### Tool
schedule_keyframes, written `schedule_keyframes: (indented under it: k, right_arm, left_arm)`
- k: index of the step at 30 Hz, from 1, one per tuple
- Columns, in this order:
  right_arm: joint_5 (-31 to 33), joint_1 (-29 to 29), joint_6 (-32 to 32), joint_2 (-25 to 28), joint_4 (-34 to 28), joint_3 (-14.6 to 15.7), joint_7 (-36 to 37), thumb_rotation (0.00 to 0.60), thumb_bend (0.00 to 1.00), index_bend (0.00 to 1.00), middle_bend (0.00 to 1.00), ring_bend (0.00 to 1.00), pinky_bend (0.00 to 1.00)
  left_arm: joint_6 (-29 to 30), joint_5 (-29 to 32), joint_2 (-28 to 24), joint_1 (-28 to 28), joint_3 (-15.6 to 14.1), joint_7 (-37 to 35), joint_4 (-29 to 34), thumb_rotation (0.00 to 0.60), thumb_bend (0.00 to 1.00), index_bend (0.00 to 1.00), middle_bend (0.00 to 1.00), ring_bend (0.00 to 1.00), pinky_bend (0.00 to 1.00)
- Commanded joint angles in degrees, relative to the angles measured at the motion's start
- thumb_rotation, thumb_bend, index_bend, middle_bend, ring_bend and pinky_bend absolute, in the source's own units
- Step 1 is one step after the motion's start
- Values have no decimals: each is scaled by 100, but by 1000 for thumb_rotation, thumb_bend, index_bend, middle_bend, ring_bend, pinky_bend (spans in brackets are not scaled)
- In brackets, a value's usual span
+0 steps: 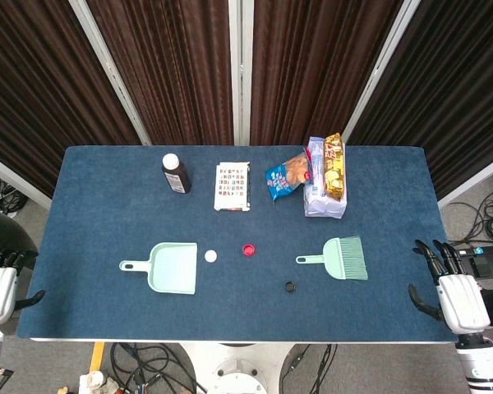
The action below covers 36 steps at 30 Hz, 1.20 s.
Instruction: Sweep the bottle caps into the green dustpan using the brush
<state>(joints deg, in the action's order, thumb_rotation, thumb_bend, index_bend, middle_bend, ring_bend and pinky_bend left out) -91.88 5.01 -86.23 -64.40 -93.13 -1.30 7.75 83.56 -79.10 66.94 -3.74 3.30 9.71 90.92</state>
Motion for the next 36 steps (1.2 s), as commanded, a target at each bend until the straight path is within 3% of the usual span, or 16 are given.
schedule_keyframes:
  k: [1, 10, 15, 18, 21, 25, 32, 36]
  right_arm:
    - [-1, 3, 10, 3, -8, 4, -9, 600, 327, 65, 209, 0, 0]
    - [-41, 35, 63, 10, -26, 24, -8, 600, 327, 72, 209, 0, 0]
    - [-28, 272, 504, 61, -127, 34, -191, 600, 323, 80, 224, 0, 12]
    - [98, 634, 1137, 36, -225, -28, -579, 600, 199, 142, 264, 10, 23]
    - [563, 1084, 1976, -79, -352, -188, -1285, 600, 78, 223, 315, 43, 25]
    - [1259, 1681, 2742, -546, -239, -438, -2878, 600, 69, 239, 327, 55, 26]
    - [1941, 2303, 3060, -1556, 276, -596, -4478, 600, 161, 293, 335, 55, 27]
    - [2181, 2544, 3137, -1989, 525, -579, -4991, 600, 166, 307, 337, 55, 27]
  left_arm:
    - [1, 9, 2, 2, 1, 1, 9, 600, 107, 302, 299, 198, 151]
    - [-5, 38, 8, 4, 5, 33, 31, 600, 107, 301, 299, 198, 151]
    - [-68, 38, 2, -37, 5, 70, 25, 600, 107, 301, 299, 198, 151]
    - [-95, 44, 6, -61, 16, 81, 37, 600, 107, 302, 299, 198, 151]
    - [-121, 47, 22, -74, 9, 85, 33, 600, 107, 302, 299, 198, 151]
    - [-179, 71, 14, -88, -9, 108, 41, 600, 107, 301, 299, 198, 151]
    - [-211, 118, 26, -82, -22, 91, 28, 600, 107, 302, 299, 198, 151]
    - [-211, 143, 41, -71, -23, 64, 7, 600, 108, 301, 299, 198, 151]
